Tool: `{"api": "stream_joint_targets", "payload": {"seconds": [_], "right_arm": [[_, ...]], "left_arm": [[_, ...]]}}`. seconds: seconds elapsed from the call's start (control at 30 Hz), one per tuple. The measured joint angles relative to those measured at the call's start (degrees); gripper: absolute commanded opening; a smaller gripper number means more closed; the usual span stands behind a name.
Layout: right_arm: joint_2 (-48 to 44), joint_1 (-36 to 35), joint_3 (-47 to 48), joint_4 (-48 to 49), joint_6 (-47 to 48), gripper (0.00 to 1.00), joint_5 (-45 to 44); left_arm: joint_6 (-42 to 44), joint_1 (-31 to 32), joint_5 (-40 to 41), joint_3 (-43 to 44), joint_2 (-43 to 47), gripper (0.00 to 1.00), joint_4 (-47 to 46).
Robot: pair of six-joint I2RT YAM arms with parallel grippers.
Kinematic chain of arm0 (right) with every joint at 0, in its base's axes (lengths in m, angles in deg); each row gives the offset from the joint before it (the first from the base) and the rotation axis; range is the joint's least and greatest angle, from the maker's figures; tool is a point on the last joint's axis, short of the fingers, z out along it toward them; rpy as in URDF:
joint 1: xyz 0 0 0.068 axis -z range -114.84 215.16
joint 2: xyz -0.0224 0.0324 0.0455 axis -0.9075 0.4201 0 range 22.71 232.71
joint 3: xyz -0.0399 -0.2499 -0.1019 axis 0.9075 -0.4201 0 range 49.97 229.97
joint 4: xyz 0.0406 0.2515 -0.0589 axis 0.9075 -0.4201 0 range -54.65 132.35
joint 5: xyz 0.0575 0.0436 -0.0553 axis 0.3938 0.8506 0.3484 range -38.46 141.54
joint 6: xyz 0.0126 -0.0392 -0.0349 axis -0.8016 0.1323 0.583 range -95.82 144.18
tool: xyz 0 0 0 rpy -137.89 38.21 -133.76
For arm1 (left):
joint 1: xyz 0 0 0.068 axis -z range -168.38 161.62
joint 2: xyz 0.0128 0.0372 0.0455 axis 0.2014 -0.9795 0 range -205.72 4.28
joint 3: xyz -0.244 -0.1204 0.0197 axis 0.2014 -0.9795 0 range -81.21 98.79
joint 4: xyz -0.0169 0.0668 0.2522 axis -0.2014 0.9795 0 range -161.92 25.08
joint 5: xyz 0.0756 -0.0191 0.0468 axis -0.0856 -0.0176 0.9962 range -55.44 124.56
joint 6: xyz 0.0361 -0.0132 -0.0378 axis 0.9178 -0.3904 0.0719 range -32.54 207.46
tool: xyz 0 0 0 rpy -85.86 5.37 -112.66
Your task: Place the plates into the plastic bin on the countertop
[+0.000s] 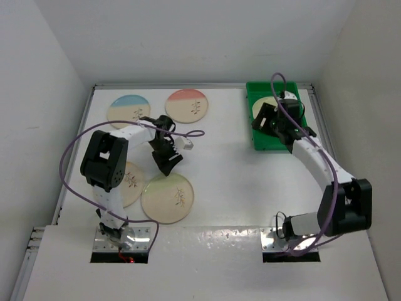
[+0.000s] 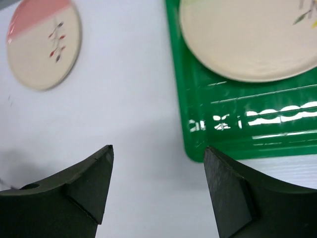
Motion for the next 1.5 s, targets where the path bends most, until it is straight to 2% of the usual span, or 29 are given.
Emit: {"api": "stream_joint_targets", "payload": {"seconds": [0.13, 0.17, 0.23, 0.27, 0.33, 0.37, 0.57, 0.73, 0.9, 1.0, 1.03, 1.17, 1.27, 1.33, 1.37, 1.47, 1.5], "right_arm": [[-4.7, -3.3, -4.3, -0.1, 1.6, 0.72, -0.9], [-5.4, -3.9, -5.3, -0.2, 1.7, 0.72, -1.4], [-6.2, -5.4, -7.2, -0.7, 2.0, 0.74, -2.1], [-6.4, -6.1, -7.9, -0.9, 2.2, 0.74, -2.1], [-6.5, -8.0, -9.2, -0.9, 2.7, 0.77, -1.1], [-6.4, -9.1, -9.8, -0.9, 3.3, 0.79, 0.0], [-0.9, -15.5, -9.9, 1.0, 6.0, 0.79, 15.0], [12.5, -24.4, -8.1, 5.2, 6.6, 0.79, 27.6], [25.9, -25.8, -3.8, 10.6, 3.5, 0.76, 36.5], [29.1, -25.4, -2.0, 15.5, 1.0, 0.57, 39.3], [29.9, -25.4, -2.0, 17.1, 0.0, 0.4, 40.0], [32.6, -25.6, -2.7, 23.2, -4.9, 0.0, 45.6], [33.0, -26.3, -3.9, 28.4, -7.1, 0.0, 48.0], [32.9, -26.3, -5.3, 31.3, -8.7, 0.0, 47.9], [32.7, -25.7, -6.3, 32.7, -9.5, 0.0, 48.2], [30.3, -22.5, -8.8, 33.2, -13.0, 0.0, 48.9], [29.1, -20.6, -9.4, 32.9, -14.0, 0.0, 48.6]], "left_arm": [[-0.3, 0.1, 0.4, -2.1, 0.2, 0.55, -2.1], [-0.7, 0.1, 0.5, -2.6, 0.4, 0.44, -2.5], [-1.6, 0.2, 0.7, -3.3, 0.5, 0.34, -3.3], [-1.9, 0.2, 0.8, -3.5, 0.5, 0.24, -3.5], [-3.3, 0.2, -0.3, -3.9, 0.4, 0.12, -2.7], [-3.5, 0.2, -0.8, -3.7, 0.3, 0.0, -2.1], [-3.6, 0.1, -3.5, -1.1, -0.6, 0.0, 0.9], [-2.3, 0.1, -7.1, 3.5, 1.0, 0.0, 1.7], [-1.3, 0.1, -8.4, 4.7, 6.3, 0.0, 1.7], [-1.2, 0.1, -8.6, 4.8, 7.0, 0.0, 1.1], [-1.2, 0.0, -8.5, 4.7, 7.0, 0.0, 0.9], [-1.5, -0.2, -7.3, 4.3, 6.9, 0.0, -0.1], [-1.5, -1.3, -6.6, 4.2, 5.8, 0.0, -2.4], [-2.1, -1.8, -6.7, 4.3, 5.5, 0.12, -2.4], [-2.5, -1.9, -6.8, 4.5, 5.5, 0.29, -2.5], [-4.2, -2.7, -6.2, 7.8, 5.6, 0.47, -2.1], [-4.9, -3.6, -6.1, 9.6, 5.6, 0.5, -2.2]]}}
